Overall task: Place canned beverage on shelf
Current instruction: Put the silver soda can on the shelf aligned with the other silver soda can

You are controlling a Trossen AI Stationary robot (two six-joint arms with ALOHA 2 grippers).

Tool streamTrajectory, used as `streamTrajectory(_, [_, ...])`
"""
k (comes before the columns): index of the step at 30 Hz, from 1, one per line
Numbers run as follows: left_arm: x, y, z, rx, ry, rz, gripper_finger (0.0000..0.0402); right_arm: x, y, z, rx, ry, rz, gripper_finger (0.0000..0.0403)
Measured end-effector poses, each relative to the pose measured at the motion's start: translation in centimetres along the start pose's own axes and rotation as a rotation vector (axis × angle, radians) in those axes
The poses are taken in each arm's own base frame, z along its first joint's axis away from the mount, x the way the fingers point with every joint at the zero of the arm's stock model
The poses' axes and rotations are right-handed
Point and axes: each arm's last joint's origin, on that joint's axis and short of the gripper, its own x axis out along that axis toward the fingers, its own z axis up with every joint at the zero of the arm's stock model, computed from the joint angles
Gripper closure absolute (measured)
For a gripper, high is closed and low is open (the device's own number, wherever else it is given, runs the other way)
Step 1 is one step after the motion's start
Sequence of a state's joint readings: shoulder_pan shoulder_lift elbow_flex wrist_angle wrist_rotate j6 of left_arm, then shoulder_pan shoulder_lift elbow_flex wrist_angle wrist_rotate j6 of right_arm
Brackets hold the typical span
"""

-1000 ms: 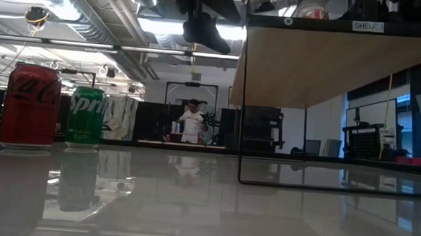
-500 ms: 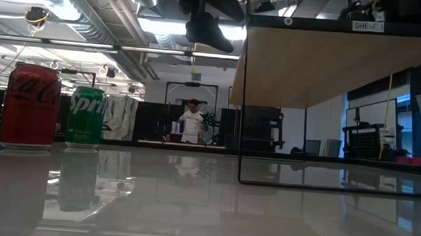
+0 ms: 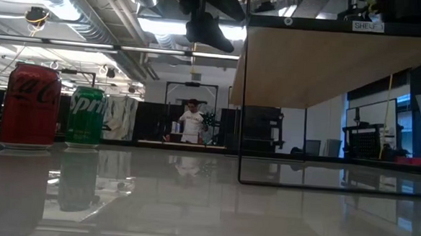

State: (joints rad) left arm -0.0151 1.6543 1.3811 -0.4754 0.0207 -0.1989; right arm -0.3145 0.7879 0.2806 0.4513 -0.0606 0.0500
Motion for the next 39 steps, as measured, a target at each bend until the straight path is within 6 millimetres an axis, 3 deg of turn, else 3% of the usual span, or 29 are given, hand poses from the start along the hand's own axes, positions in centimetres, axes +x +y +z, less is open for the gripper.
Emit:
streamTrajectory(31, [0.0,-0.04,0.21,0.0,-0.022,-0.004,0.0014,0.0,-0.01,-0.12,-0.001,0.012,0.0,0.0071])
streamTrajectory(39, [0.0,-0.04,0.21,0.0,-0.022,-0.004,0.0014,0.02,0.0,-0.17,-0.006,0.017,0.001,0.0022])
